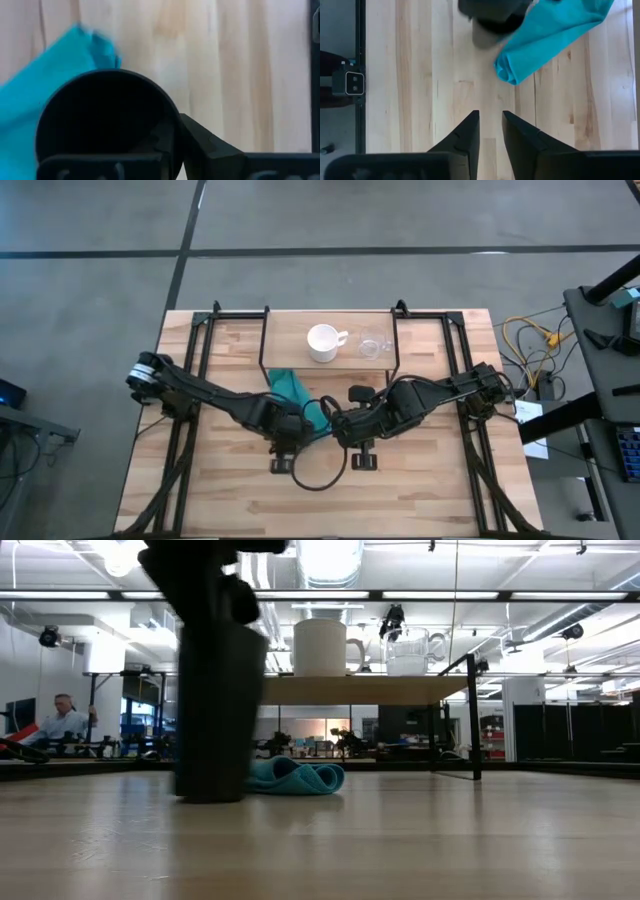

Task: Stack small to large cups/mugs on shelf
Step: Put the black cup on the shelf

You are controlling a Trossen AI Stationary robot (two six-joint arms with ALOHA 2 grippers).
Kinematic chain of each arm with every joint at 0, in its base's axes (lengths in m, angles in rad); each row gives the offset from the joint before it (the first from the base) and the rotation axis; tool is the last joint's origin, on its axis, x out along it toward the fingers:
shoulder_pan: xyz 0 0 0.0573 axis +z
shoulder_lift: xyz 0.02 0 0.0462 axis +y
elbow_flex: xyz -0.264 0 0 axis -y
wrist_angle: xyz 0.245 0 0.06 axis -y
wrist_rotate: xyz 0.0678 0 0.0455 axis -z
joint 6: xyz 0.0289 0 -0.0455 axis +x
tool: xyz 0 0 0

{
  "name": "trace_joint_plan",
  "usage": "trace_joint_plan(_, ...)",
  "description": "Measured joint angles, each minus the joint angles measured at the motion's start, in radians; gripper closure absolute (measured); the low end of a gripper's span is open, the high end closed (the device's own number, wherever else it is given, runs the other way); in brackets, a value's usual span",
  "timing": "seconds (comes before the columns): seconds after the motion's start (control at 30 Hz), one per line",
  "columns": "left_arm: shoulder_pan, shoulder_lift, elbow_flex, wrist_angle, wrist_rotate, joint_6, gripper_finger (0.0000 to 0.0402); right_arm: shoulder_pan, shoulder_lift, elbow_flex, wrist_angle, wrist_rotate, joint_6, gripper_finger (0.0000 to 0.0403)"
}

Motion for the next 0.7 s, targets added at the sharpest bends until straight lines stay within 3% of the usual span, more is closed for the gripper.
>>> trace_joint_plan(0.13,0.0,-0.03,0.074,-0.168,0.001,-0.001,0.04,0.0,0.0,0.0,0.0,0.0,0.0,0.033)
trace_joint_plan(0.27,0.001,-0.102,0.167,-0.22,-0.008,-0.003,0.0401,-0.001,0.0,0.0,0.001,0.0,0.0,0.0328)
trace_joint_plan(0.5,0.021,-0.224,0.336,-0.266,-0.225,-0.008,0.0401,-0.004,0.0,0.0,0.002,0.0,-0.012,0.0321)
trace_joint_plan(0.7,0.09,-0.289,0.397,-0.328,-0.348,-0.003,0.0401,-0.011,0.0,-0.003,0.077,0.03,-0.013,0.0331)
